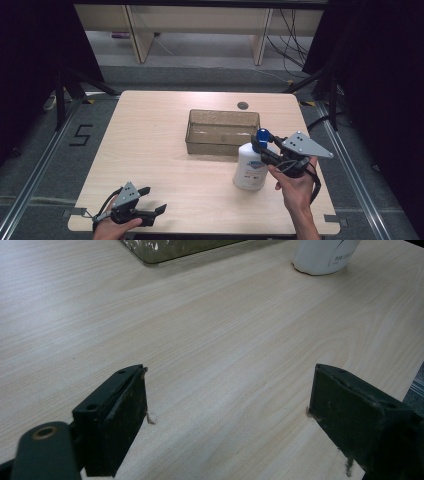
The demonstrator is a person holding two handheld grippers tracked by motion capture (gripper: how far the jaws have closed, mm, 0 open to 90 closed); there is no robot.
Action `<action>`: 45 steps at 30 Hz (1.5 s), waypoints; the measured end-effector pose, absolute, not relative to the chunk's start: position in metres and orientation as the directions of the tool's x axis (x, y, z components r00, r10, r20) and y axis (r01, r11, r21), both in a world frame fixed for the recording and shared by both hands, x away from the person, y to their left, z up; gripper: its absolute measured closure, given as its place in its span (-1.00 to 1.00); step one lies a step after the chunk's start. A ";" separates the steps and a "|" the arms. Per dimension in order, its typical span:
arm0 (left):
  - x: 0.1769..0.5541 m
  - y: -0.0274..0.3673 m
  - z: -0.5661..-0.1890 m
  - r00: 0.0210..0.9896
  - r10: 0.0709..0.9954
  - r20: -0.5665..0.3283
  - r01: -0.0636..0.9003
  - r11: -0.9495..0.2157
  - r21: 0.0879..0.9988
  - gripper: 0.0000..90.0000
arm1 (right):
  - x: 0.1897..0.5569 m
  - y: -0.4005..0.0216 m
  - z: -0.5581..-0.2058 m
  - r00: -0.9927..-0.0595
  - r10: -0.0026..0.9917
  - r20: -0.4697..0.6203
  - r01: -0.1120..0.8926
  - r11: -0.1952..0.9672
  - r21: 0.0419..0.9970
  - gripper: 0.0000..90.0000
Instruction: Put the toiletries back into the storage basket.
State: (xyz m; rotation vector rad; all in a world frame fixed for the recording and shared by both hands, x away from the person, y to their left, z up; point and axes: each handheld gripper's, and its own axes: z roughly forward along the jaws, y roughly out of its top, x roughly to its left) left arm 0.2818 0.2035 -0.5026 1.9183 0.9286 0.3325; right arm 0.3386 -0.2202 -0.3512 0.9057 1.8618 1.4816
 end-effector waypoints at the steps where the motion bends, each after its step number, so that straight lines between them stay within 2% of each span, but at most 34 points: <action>1: 0.282 0.203 -0.503 0.675 0.723 -0.145 0.466 -0.266 0.844 -0.67 | 0.339 -0.220 -0.351 -0.598 0.801 -0.029 0.149 0.147 0.978 0.38; 8: 0.282 0.203 -0.503 0.669 0.728 -0.148 0.474 -0.265 0.840 -0.67 | 0.340 -0.220 -0.348 -0.592 0.806 -0.015 0.149 0.128 0.981 0.37; 16: 0.282 0.203 -0.504 0.670 0.725 -0.160 0.473 -0.251 0.845 -0.67 | 0.343 -0.220 -0.334 -0.601 0.798 -0.048 0.096 0.132 0.987 0.38; 45: 0.282 0.203 -0.503 0.663 0.731 -0.160 0.474 -0.245 0.846 -0.67 | 0.367 -0.212 -0.291 -0.619 0.785 -0.022 0.065 0.080 0.995 0.38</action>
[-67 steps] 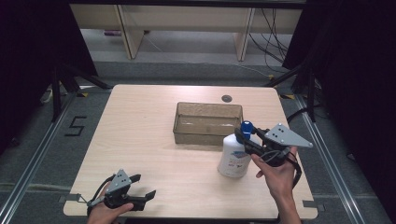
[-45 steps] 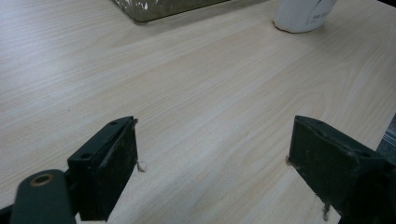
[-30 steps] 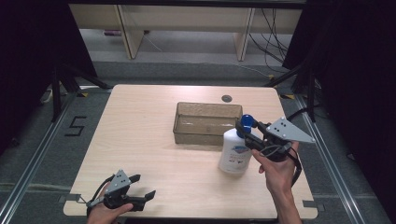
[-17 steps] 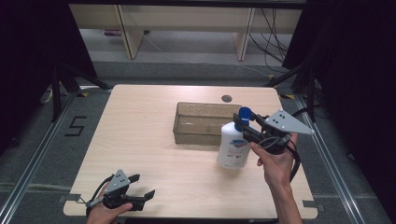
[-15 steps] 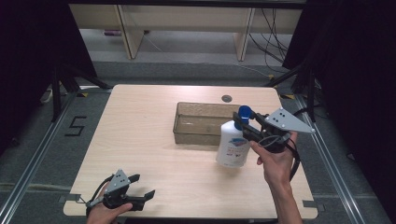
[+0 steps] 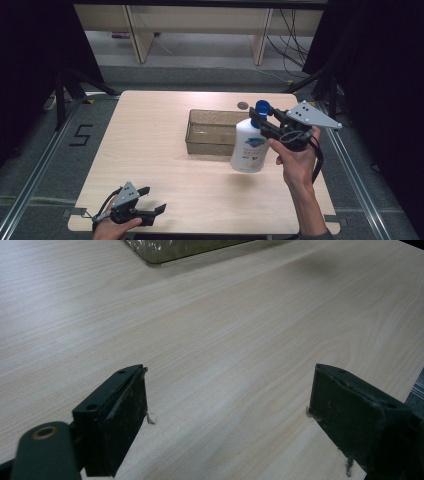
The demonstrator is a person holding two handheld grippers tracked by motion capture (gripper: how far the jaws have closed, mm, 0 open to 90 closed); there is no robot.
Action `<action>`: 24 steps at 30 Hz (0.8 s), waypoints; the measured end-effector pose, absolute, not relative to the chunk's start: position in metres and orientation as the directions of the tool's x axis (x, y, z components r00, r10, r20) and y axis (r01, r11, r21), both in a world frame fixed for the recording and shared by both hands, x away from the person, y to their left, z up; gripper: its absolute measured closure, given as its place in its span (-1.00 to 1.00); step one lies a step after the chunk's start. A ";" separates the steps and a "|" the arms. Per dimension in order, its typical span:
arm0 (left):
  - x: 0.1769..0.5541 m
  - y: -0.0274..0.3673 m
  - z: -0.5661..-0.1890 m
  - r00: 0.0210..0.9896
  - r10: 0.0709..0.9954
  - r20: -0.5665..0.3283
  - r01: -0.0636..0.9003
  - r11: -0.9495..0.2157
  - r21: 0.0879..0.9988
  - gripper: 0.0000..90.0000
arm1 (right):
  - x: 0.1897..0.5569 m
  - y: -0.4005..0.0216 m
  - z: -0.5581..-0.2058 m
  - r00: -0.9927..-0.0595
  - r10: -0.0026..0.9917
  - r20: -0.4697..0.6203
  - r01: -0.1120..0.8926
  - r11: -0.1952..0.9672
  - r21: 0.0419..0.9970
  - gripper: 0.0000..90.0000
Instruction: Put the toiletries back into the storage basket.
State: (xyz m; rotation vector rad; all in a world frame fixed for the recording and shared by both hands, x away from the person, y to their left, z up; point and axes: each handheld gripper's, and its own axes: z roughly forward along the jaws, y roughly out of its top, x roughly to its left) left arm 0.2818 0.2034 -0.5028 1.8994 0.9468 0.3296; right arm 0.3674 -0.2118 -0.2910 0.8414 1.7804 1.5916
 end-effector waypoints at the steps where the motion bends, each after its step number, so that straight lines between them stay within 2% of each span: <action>1: 0.282 0.203 -0.503 0.665 0.729 -0.159 0.472 -0.246 0.846 -0.67 | 0.367 -0.211 -0.290 -0.618 0.786 -0.003 0.086 0.071 0.994 0.38; 8: 0.282 0.203 -0.503 0.661 0.734 -0.157 0.475 -0.247 0.845 -0.67 | 0.376 -0.211 -0.283 -0.613 0.789 -0.036 0.058 0.091 0.994 0.38; 9: 0.282 0.203 -0.503 0.664 0.730 -0.160 0.473 -0.244 0.847 -0.67 | 0.375 -0.210 -0.283 -0.617 0.787 -0.005 0.089 0.076 0.993 0.38; 19: 0.283 0.203 -0.504 0.667 0.727 -0.162 0.474 -0.246 0.845 -0.67 | 0.388 -0.210 -0.272 -0.610 0.791 -0.040 0.052 0.090 0.995 0.38; 24: 0.282 0.204 -0.503 0.663 0.733 -0.152 0.474 -0.253 0.843 -0.67 | 0.394 -0.210 -0.267 -0.608 0.793 -0.025 0.066 0.082 0.994 0.38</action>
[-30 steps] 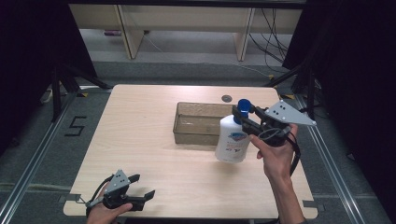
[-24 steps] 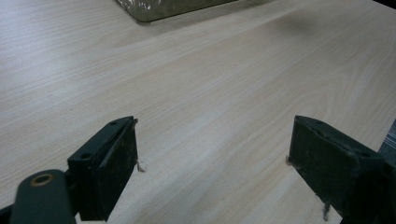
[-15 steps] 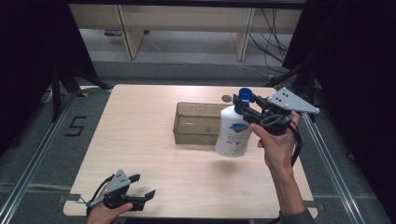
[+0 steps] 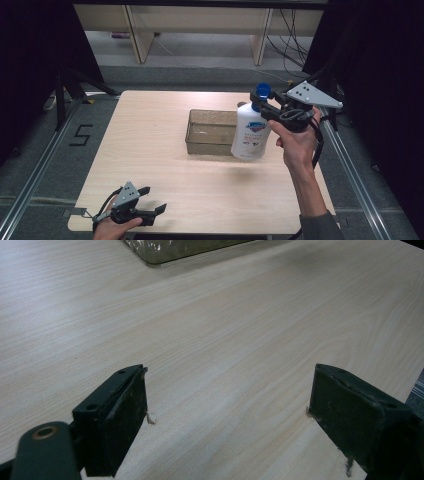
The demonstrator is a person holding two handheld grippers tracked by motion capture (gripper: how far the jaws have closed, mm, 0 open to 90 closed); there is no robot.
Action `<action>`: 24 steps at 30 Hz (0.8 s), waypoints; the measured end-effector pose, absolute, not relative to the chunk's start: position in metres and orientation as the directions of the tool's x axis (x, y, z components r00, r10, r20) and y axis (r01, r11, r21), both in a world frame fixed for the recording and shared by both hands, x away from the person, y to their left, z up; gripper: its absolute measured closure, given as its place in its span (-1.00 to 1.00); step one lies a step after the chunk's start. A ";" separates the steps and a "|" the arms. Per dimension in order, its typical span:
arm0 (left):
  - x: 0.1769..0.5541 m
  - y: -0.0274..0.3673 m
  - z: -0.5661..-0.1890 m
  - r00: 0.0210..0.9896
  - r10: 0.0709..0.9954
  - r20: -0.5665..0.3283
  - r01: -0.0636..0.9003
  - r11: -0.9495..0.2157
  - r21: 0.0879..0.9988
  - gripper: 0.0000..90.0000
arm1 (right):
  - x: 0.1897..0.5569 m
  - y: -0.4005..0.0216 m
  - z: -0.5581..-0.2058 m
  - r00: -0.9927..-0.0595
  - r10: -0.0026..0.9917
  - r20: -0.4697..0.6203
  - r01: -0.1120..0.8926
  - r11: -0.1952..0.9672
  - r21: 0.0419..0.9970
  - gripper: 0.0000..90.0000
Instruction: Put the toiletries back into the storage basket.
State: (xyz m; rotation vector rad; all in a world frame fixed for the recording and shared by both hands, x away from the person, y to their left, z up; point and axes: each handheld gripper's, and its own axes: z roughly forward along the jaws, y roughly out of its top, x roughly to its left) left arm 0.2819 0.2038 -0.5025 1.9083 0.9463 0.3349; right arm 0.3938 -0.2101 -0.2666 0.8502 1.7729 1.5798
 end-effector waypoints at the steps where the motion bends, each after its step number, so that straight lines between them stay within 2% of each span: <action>1: 0.282 0.204 -0.503 0.664 0.732 -0.153 0.474 -0.254 0.843 -0.67 | 0.395 -0.210 -0.266 -0.612 0.791 -0.011 0.076 0.073 0.994 0.38; 24: 0.283 0.205 -0.502 0.663 0.733 -0.152 0.475 -0.255 0.842 -0.67 | 0.425 -0.211 -0.256 -0.581 0.814 -0.003 0.093 0.070 0.993 0.38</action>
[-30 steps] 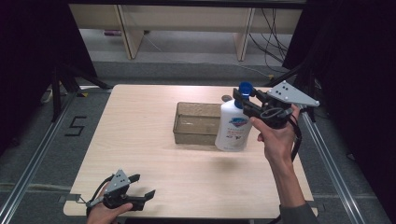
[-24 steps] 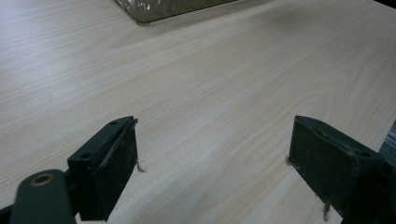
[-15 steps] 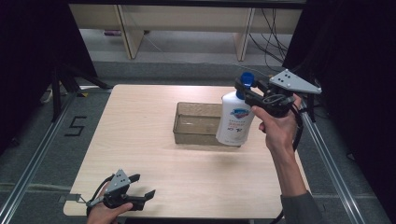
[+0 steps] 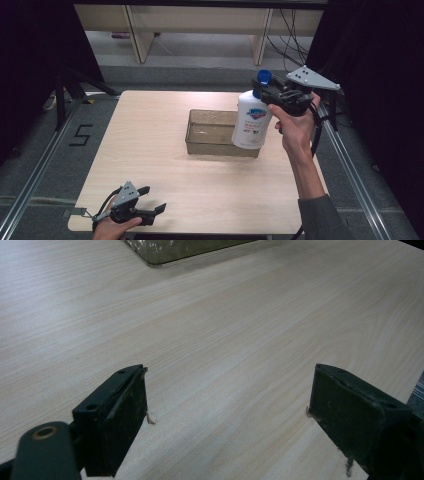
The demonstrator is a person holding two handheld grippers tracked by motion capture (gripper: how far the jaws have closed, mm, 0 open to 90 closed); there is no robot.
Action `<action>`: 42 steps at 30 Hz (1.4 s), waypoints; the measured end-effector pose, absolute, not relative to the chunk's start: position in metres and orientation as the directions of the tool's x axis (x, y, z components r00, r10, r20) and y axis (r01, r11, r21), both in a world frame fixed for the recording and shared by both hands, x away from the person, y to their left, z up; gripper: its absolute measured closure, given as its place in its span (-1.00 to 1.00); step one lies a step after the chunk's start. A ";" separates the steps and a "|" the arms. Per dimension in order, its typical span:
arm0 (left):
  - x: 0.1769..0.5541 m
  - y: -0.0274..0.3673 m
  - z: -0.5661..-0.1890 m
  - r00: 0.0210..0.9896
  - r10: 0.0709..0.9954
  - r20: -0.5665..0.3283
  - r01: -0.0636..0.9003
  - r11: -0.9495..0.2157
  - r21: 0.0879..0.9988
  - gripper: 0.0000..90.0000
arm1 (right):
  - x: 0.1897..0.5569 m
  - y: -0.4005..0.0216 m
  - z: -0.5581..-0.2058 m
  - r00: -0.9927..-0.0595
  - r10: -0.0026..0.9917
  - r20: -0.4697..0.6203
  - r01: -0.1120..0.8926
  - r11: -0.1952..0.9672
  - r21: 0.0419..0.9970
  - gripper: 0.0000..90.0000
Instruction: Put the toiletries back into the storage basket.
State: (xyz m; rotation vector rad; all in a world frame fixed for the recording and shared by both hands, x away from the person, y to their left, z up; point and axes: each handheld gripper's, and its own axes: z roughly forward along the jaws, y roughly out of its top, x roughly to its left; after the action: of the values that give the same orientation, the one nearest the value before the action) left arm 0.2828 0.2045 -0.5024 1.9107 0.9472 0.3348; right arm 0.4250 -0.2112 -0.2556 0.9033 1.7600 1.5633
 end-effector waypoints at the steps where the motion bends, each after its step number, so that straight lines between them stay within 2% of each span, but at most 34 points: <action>1: 0.283 0.204 -0.502 0.663 0.733 -0.152 0.475 -0.255 0.842 -0.67 | 0.427 -0.211 -0.256 -0.581 0.814 -0.006 0.091 0.072 0.993 0.38; 24: 0.283 0.205 -0.502 0.668 0.728 -0.155 0.467 -0.248 0.849 -0.67 | 0.462 -0.206 -0.279 -0.553 0.833 0.018 0.125 0.061 0.990 0.37; 42: 0.282 0.204 -0.502 0.668 0.727 -0.157 0.466 -0.245 0.850 -0.67 | 0.473 -0.210 -0.303 -0.531 0.846 0.046 0.170 0.053 0.984 0.37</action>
State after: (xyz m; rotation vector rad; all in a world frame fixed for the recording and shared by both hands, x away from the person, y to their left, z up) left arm 0.2824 0.2043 -0.5016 1.8965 0.9370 0.3317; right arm 0.4732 -0.2096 -0.3030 1.0195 1.7630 1.5203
